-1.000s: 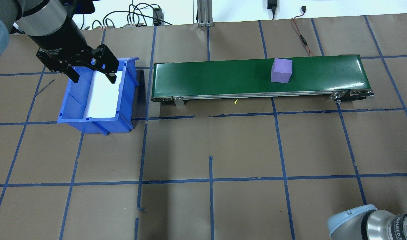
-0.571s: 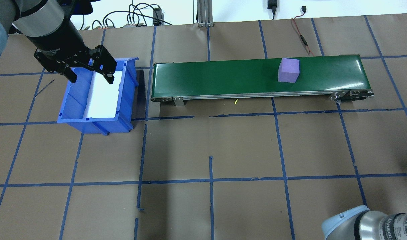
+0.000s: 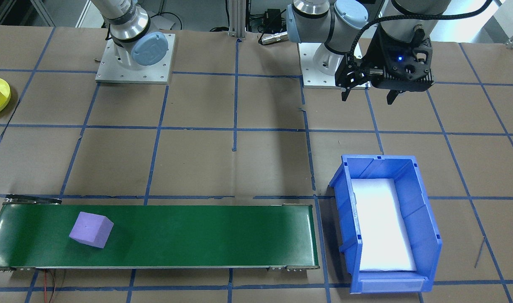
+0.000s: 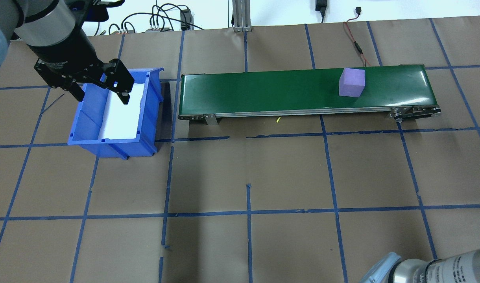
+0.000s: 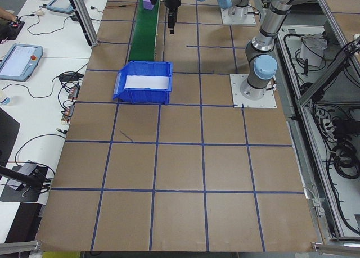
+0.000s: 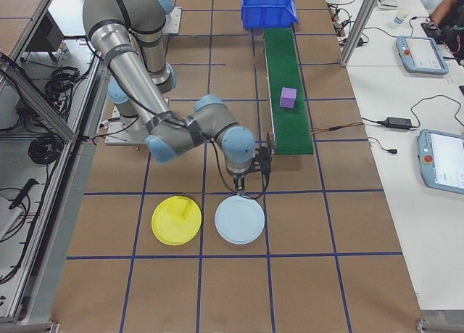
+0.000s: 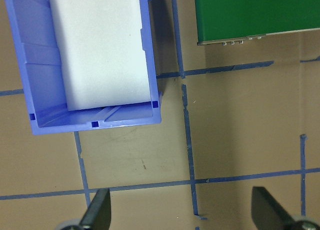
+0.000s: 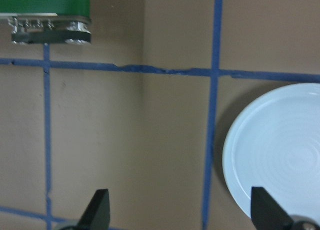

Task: Move block left to right into plate

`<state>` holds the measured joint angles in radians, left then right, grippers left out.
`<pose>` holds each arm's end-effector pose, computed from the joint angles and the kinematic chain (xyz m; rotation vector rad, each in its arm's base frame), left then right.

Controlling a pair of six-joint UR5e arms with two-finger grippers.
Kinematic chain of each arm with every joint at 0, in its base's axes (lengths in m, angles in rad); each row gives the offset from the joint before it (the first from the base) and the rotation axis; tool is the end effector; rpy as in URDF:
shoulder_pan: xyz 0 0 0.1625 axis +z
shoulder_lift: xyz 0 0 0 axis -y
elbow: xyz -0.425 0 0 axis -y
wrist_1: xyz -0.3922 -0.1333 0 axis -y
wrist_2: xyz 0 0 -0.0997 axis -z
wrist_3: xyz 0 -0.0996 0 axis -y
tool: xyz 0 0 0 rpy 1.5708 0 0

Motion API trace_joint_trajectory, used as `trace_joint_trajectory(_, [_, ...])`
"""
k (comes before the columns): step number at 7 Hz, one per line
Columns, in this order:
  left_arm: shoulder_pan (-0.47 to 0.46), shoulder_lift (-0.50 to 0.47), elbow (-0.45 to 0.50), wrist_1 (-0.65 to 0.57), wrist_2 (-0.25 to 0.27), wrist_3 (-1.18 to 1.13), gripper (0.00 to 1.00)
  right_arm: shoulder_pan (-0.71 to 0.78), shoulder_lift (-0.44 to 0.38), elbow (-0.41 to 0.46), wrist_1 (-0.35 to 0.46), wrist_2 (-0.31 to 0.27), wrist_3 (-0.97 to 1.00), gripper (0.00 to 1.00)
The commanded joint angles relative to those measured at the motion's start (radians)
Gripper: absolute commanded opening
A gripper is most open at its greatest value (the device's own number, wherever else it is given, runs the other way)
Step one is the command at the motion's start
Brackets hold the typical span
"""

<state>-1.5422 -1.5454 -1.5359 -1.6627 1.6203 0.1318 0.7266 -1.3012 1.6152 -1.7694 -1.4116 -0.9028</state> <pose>-0.1147 -0.4807 0.5084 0.1608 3.0901 0.0549 -0.3299 -0.4927 0.3418 -0.0728 2.9495 -0.0710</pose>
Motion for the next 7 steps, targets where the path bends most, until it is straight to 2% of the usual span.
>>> trace_joint_trajectory(1, [0.004, 0.021, 0.000, -0.029, 0.001, 0.002, 1.00, 0.263, -0.018, -0.024, -0.013, 0.025, 0.357, 1.00])
trace_joint_trajectory(2, [-0.004, 0.031, -0.001, -0.025, -0.028, 0.000, 1.00, 0.336, -0.015, -0.023, -0.016, 0.049, 0.446, 1.00])
trace_joint_trajectory(4, [-0.007, 0.044, -0.009, -0.026, -0.034, 0.006, 1.00, 0.372, 0.041, -0.024, -0.095, 0.147, 0.512, 1.00])
trace_joint_trajectory(6, [-0.010, 0.048, -0.006, -0.026, -0.031, 0.011, 1.00, 0.402, 0.106, -0.026, -0.162, 0.215, 0.602, 1.00])
trace_joint_trajectory(7, [-0.007, 0.035, -0.012, -0.019, -0.031, -0.001, 1.00, 0.402, 0.141, -0.035, -0.213, 0.215, 0.613, 0.99])
